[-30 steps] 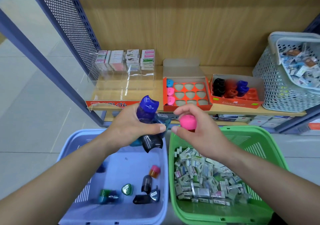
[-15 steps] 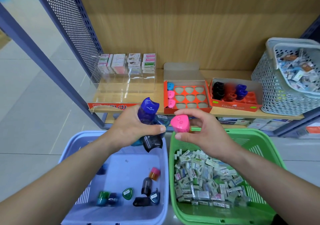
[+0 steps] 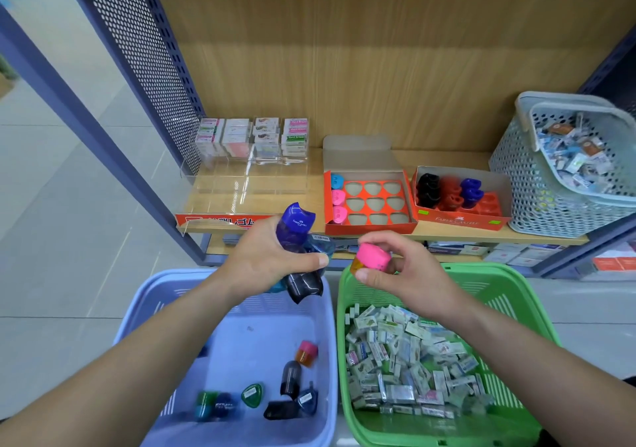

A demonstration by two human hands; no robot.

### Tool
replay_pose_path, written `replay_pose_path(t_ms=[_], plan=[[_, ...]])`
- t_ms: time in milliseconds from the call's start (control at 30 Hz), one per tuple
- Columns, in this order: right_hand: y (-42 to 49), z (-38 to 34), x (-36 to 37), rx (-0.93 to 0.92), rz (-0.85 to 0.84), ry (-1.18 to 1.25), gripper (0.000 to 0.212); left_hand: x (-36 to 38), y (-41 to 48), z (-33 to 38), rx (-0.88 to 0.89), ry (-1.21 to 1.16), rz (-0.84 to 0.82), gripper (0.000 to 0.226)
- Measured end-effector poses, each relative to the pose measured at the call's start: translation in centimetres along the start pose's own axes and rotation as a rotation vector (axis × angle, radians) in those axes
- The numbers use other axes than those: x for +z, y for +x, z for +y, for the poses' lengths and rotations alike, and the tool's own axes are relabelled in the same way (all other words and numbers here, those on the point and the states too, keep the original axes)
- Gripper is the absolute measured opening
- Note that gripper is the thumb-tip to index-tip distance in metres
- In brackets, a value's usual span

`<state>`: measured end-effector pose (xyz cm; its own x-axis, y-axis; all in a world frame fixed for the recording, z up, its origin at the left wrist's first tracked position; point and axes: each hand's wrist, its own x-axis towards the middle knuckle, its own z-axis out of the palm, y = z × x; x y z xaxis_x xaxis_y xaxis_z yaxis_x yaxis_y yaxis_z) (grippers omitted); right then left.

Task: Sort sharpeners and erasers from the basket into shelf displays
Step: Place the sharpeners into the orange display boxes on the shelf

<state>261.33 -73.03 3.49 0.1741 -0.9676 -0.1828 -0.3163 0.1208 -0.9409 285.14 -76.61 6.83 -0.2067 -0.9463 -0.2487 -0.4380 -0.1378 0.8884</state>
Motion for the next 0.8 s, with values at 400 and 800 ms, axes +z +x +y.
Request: replay_pose_path(t_ms=[400,800], plan=[[8.2,2.6,-2.7,0.038,0.102,-0.121,0.036,-1.0,1.5,-1.3,-0.055,-0.003,0.035,0.033],[21.1,9.4,-2.8,0.04,0.191,-0.522,0.052,-0.9,4.6,-3.2,-0.1,0.028,0.081,0.034]])
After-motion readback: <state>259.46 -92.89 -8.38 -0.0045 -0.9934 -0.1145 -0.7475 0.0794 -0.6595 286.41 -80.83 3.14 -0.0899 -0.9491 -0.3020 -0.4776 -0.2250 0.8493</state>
